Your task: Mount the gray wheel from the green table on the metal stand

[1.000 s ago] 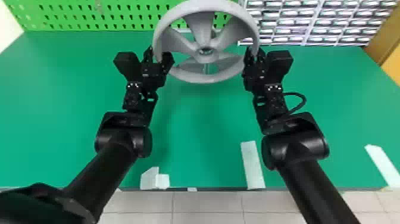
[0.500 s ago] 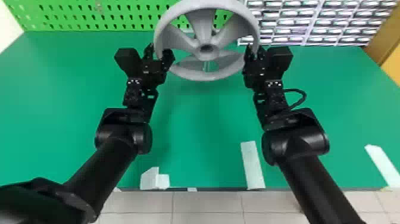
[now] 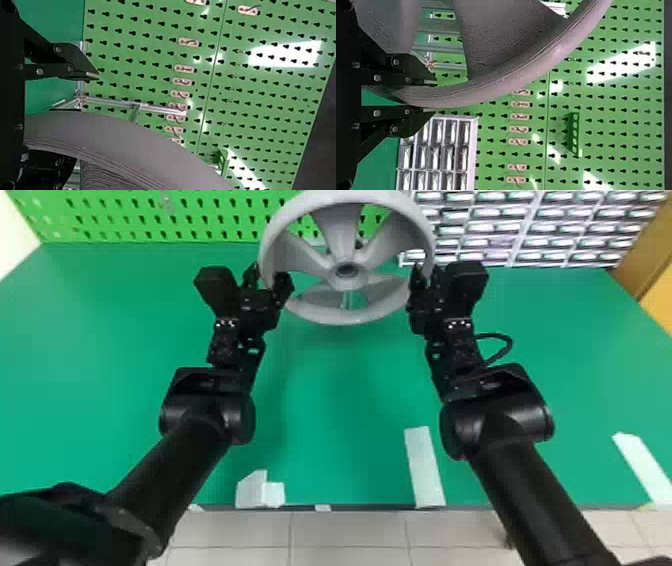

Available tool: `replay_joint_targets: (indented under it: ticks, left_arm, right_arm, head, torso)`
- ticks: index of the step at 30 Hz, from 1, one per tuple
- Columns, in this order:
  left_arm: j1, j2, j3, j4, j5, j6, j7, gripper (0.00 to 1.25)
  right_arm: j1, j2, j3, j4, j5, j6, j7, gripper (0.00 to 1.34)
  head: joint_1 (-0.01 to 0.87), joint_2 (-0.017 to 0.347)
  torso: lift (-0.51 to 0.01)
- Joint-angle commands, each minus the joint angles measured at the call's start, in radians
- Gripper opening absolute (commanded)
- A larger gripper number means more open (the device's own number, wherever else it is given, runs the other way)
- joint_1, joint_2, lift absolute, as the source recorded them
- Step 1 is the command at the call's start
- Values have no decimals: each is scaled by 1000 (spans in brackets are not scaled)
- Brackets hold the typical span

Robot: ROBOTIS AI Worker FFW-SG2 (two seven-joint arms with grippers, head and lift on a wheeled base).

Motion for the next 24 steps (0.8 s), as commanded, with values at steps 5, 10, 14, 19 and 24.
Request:
replay_joint_targets:
  ticks: [5, 10, 14, 19, 24]
  left_arm:
    - [3, 0, 13, 12, -10, 27, 92, 403]
    - [3, 0, 20, 18, -13, 37, 95, 403]
    - [3, 0, 25, 19, -13, 50, 95, 403]
    - [1, 0, 22, 10, -5, 61, 95, 405]
    - [10, 1, 24, -31, -21, 100, 95, 419]
  right_arm:
    - [-4, 1, 3, 6, 2, 28, -99, 158]
    - [-6, 3, 6, 9, 3, 33, -99, 158]
    - [-7, 1, 11, 9, 2, 54, -99, 158]
    - [-7, 1, 11, 1, -3, 68, -99, 158]
    - [-4, 1, 14, -18, -3, 95, -99, 158]
  head:
    - [867, 52]
    - [867, 52]
    - [867, 52]
    - [867, 52]
    - [867, 52]
  torso:
    - [-100]
    - [-100]
    - [-100]
    - [-100]
    - [-100]
